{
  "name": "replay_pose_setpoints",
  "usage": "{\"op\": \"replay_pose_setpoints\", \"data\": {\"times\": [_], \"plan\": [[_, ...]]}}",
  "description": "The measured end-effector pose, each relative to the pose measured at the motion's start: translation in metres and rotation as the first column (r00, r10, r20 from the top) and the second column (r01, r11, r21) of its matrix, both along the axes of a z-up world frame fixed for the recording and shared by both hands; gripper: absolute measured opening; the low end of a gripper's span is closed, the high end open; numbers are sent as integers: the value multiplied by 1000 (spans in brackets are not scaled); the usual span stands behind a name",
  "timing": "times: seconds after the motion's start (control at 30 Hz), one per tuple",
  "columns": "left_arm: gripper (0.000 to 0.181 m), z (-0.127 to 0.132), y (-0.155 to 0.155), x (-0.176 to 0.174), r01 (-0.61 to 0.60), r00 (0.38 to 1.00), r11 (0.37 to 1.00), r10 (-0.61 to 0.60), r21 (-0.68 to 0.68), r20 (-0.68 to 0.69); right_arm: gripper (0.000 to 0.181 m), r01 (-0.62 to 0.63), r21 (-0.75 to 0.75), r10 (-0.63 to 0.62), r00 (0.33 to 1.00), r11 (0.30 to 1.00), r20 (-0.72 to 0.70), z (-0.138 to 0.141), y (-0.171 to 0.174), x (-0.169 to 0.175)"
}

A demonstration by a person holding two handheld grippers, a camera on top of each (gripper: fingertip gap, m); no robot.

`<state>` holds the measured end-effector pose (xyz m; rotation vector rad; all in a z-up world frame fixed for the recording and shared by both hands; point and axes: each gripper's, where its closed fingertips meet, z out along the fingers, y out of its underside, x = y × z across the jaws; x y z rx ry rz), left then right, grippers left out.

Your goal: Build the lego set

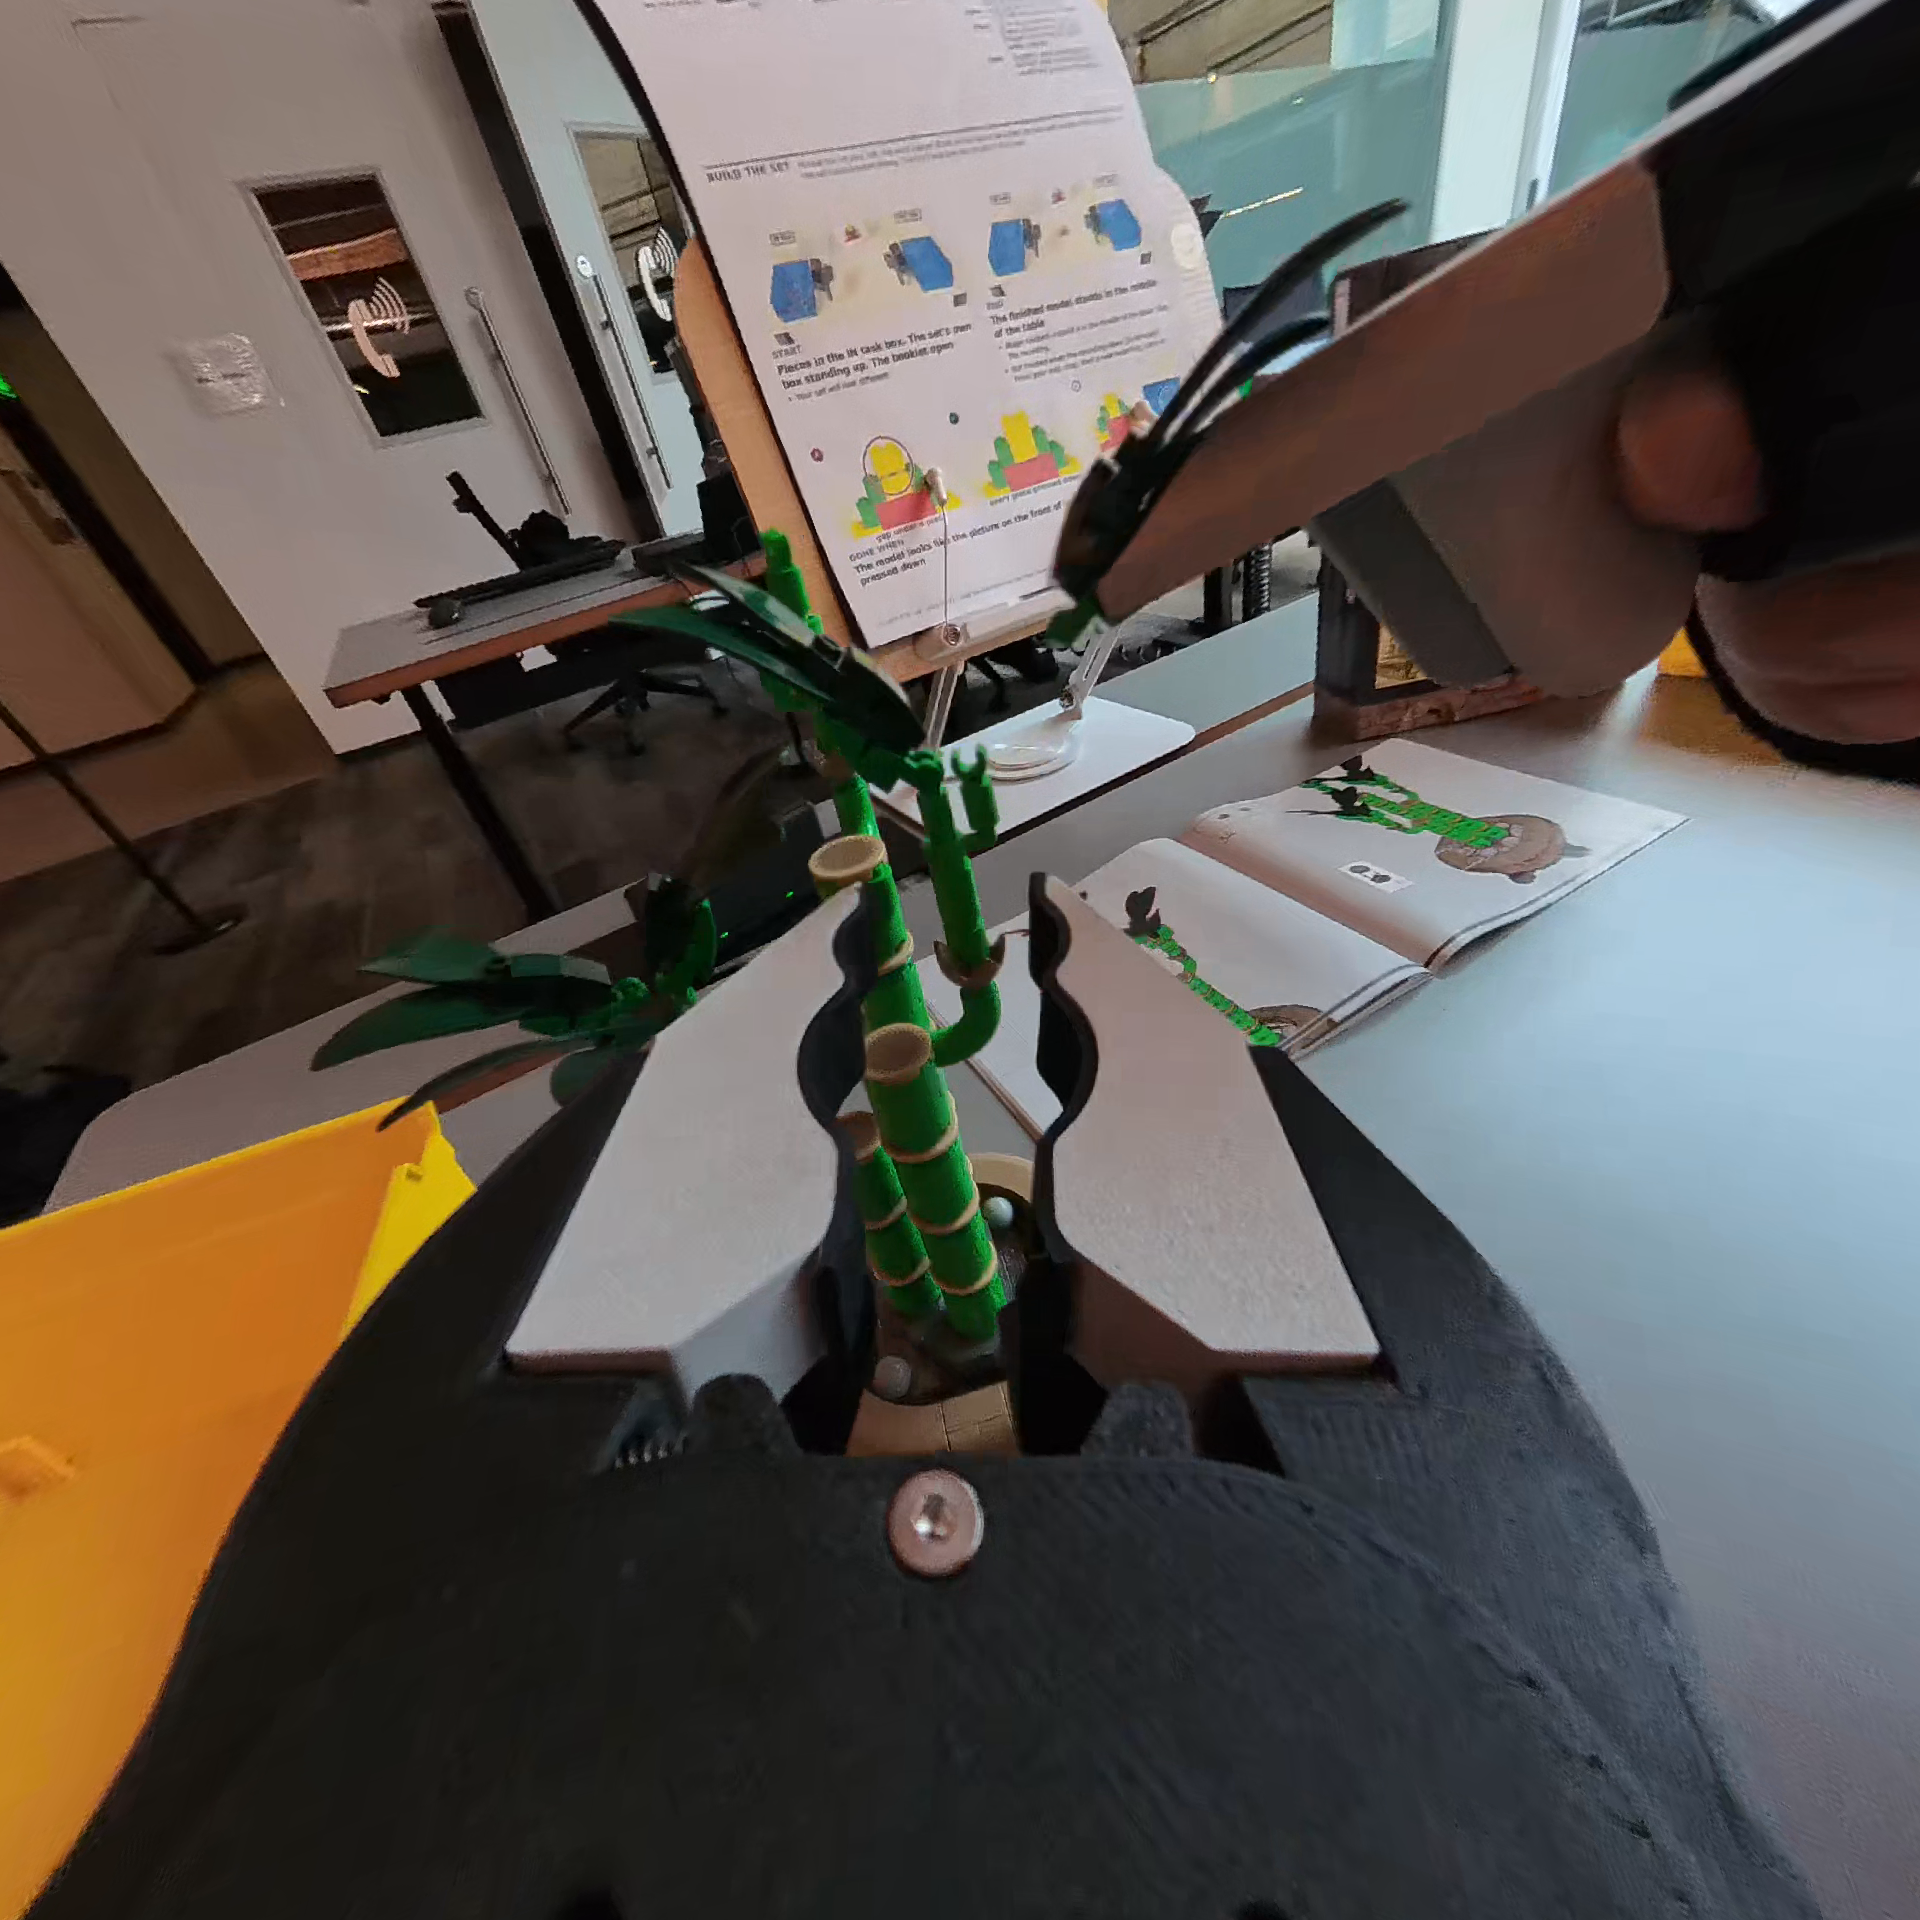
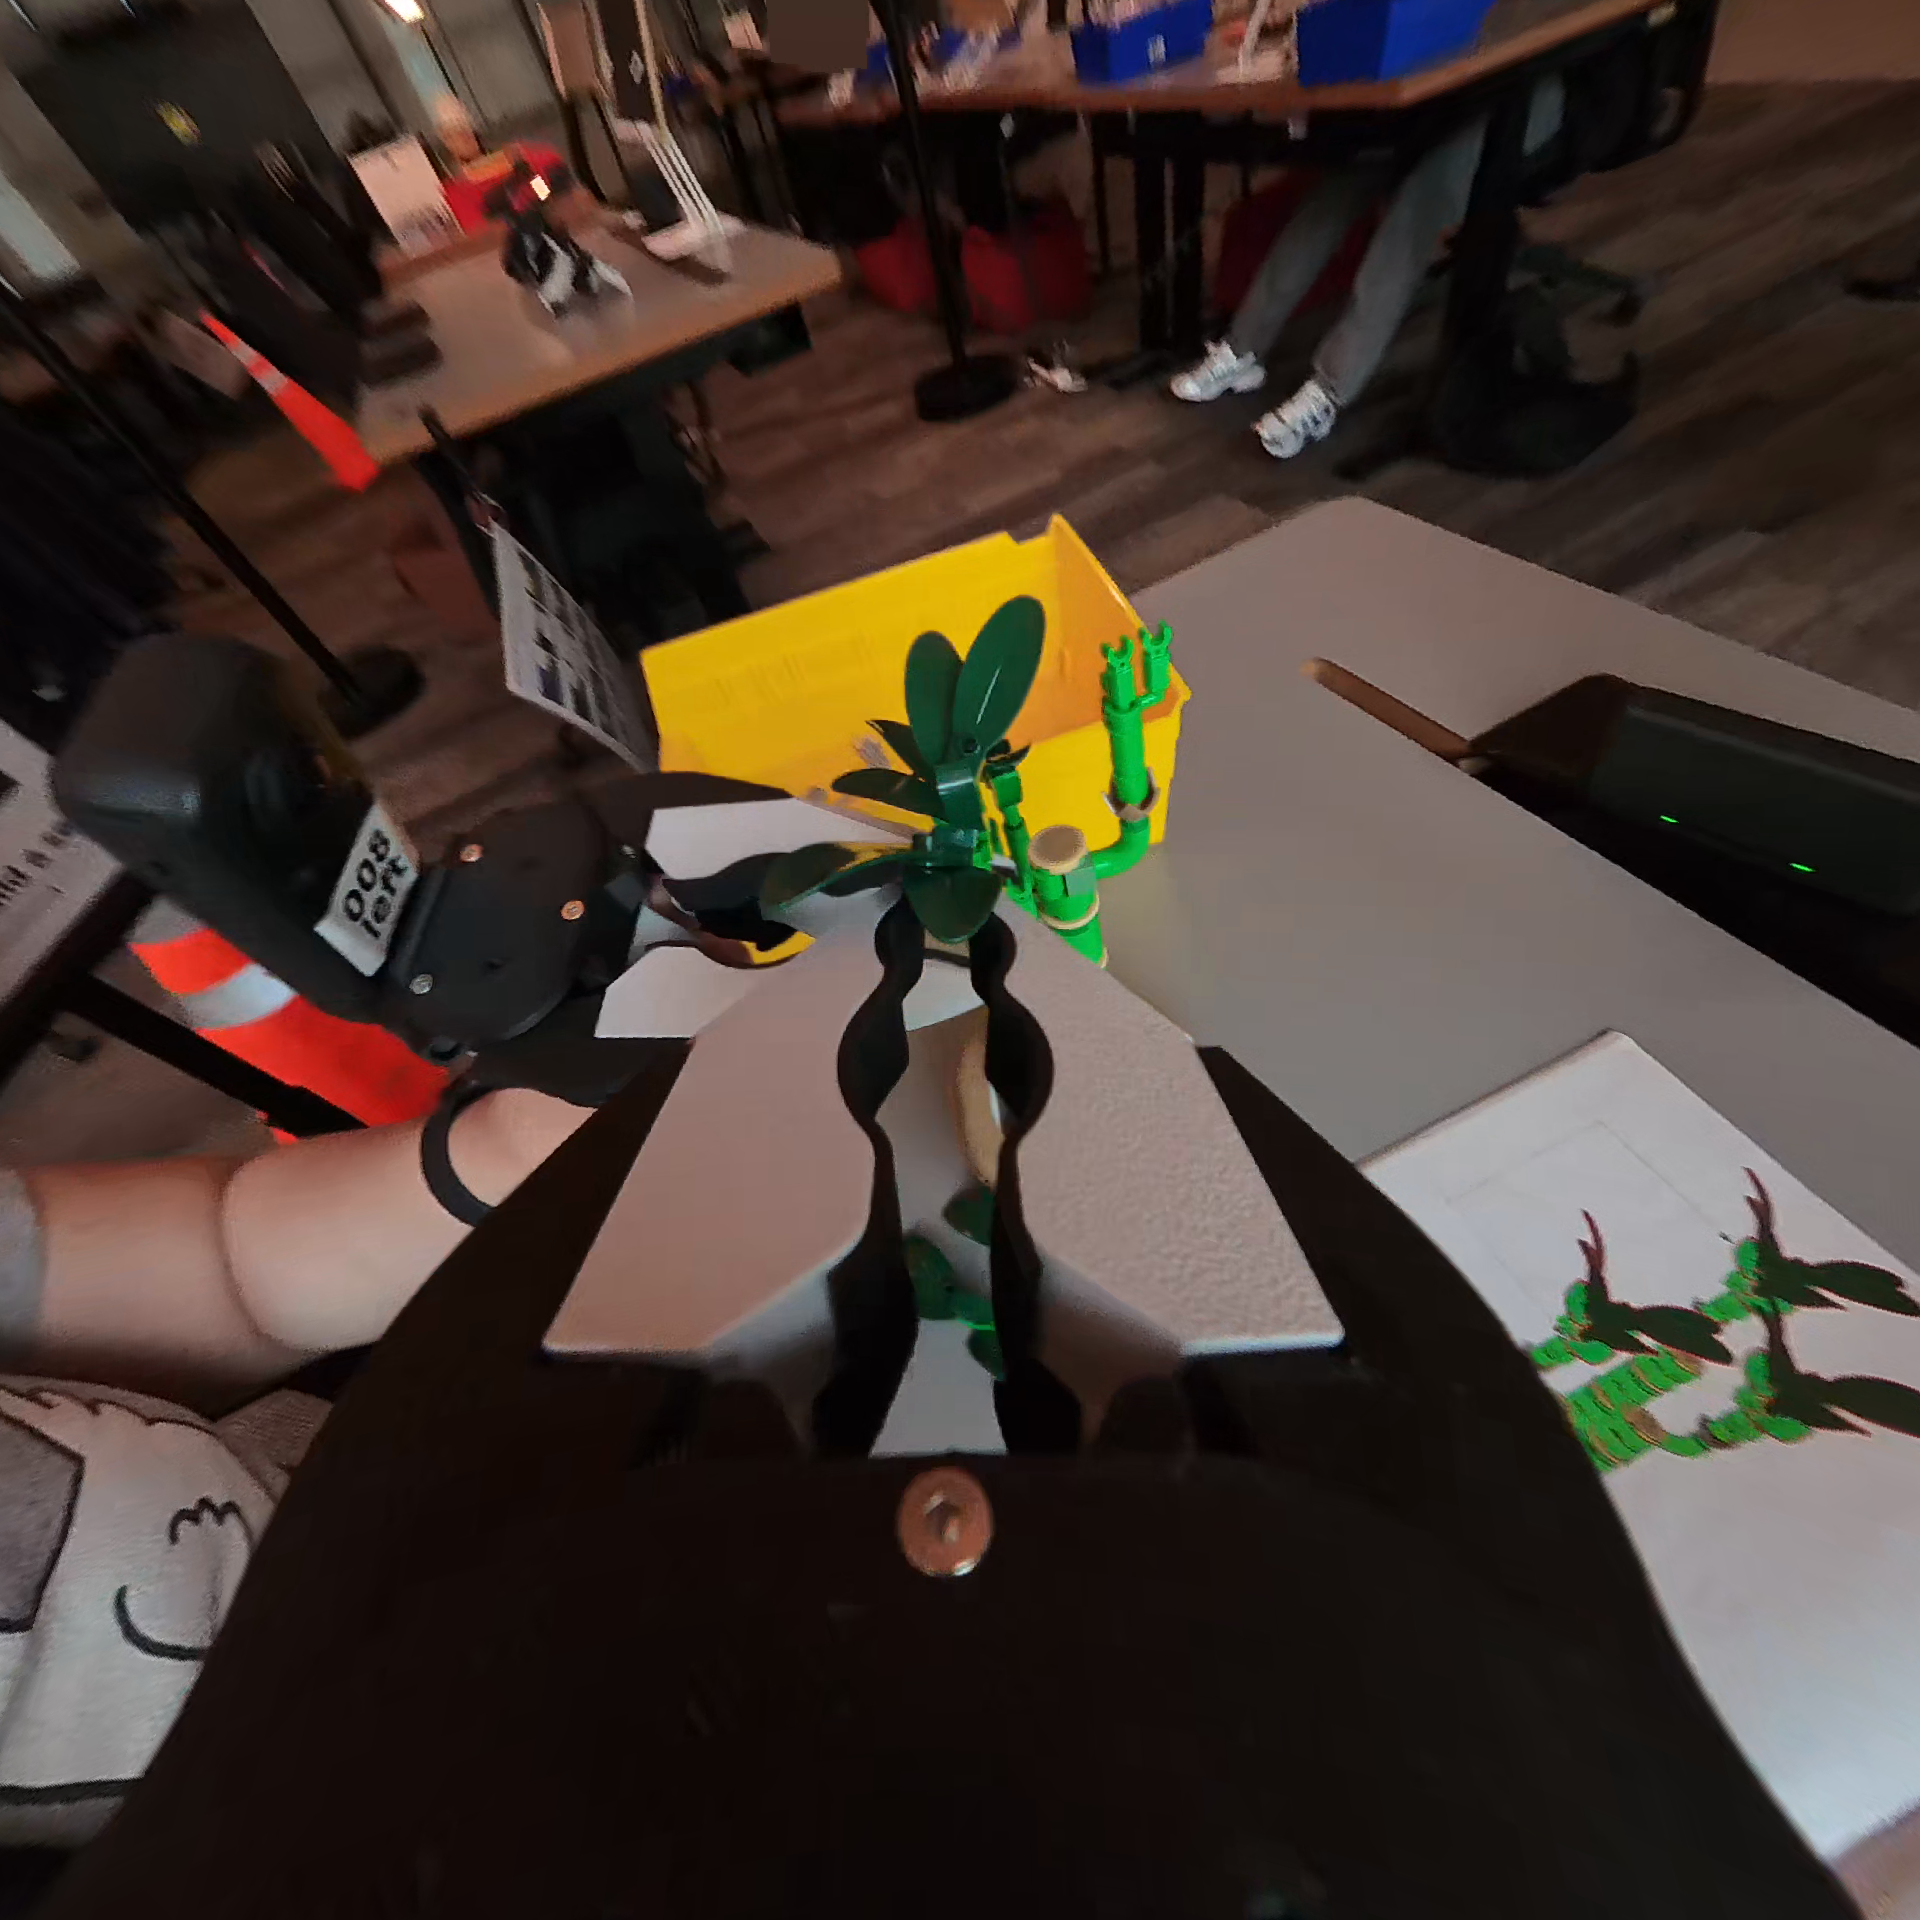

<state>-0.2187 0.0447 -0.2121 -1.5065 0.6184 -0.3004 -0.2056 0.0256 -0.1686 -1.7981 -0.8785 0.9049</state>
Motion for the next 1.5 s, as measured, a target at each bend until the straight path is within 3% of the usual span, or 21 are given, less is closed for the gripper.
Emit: {"op": "replay_pose_setpoints", "data": {"times": [0.4, 0.73, 1.0, 1.5], "plan": [[11, 6, 6, 5, 17, 1000, 999, -18, 45, 18, 7, -4, -40, 11, 986, 999, 165, -10, 7, -11], [11, 5, 5, 7, 35, 999, 998, -36, 45, 25, 8, -10, -105, 39, 961, 994, 275, -15, 11, -13], [10, 4, 4, 10, 20, 1000, 998, -19, 66, -8, 7, 22, -160, 60, 872, 987, 486, -18, 10, -9], [9, 5, 4, 9, -6, 1000, 998, 7, 68, -12, 6, 82, -275, 108, 784, 958, 611, -20, 10, -10]]}}
